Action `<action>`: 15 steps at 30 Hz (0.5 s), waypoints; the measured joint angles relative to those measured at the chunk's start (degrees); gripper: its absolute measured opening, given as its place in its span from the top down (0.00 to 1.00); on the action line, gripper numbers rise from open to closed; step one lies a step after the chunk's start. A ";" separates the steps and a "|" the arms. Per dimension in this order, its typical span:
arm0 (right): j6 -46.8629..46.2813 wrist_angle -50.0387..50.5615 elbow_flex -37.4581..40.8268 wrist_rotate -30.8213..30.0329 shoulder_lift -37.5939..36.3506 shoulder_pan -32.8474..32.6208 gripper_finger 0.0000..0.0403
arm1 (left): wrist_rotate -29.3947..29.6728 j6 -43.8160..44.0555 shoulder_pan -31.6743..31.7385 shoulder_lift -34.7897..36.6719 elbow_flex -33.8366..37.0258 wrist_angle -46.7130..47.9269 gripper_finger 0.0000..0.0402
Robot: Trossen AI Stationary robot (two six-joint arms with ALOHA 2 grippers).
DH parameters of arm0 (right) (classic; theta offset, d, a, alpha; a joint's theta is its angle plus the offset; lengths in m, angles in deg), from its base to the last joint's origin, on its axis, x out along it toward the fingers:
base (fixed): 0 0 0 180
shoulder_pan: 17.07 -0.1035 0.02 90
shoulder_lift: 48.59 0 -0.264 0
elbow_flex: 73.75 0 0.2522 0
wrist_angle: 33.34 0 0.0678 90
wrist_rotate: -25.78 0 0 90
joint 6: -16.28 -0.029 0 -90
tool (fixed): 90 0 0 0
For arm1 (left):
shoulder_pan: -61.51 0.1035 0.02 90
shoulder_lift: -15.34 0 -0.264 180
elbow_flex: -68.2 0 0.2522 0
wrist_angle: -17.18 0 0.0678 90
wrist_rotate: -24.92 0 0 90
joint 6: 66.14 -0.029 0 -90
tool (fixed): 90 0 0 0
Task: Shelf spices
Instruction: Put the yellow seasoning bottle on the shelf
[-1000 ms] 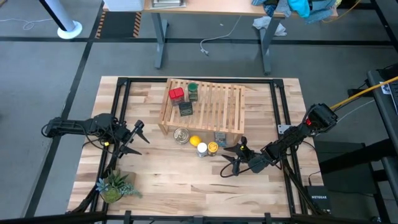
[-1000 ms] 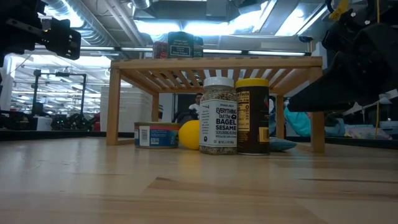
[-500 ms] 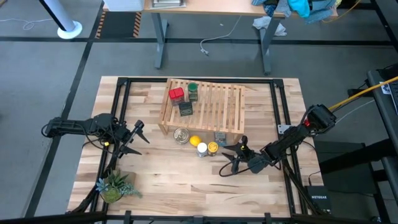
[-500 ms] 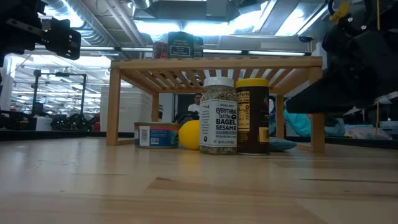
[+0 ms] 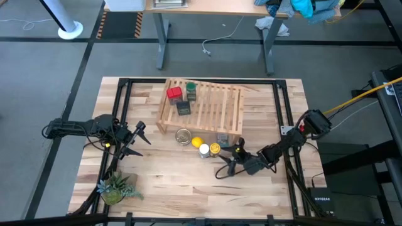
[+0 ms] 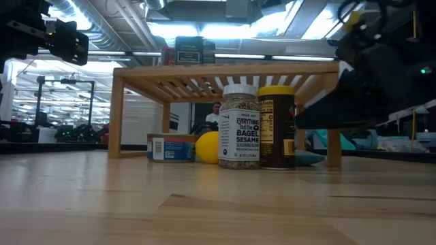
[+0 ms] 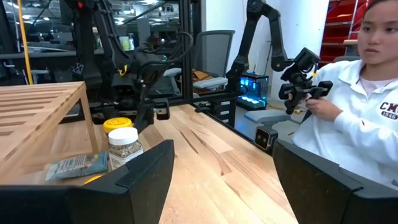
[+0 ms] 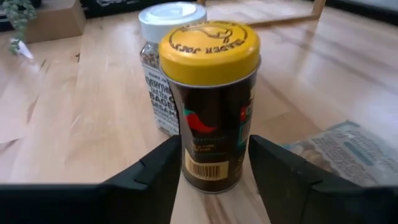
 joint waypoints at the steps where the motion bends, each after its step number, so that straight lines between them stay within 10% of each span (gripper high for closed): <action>1: 0.02 0.02 -0.02 1.24 0.00 0.63 0.52 | -0.02 0.00 0.00 -0.02 0.00 0.00 0.34; 15: 1.40 0.07 -0.02 2.47 0.00 2.65 0.32 | -0.02 0.00 0.00 -0.02 0.00 0.00 0.34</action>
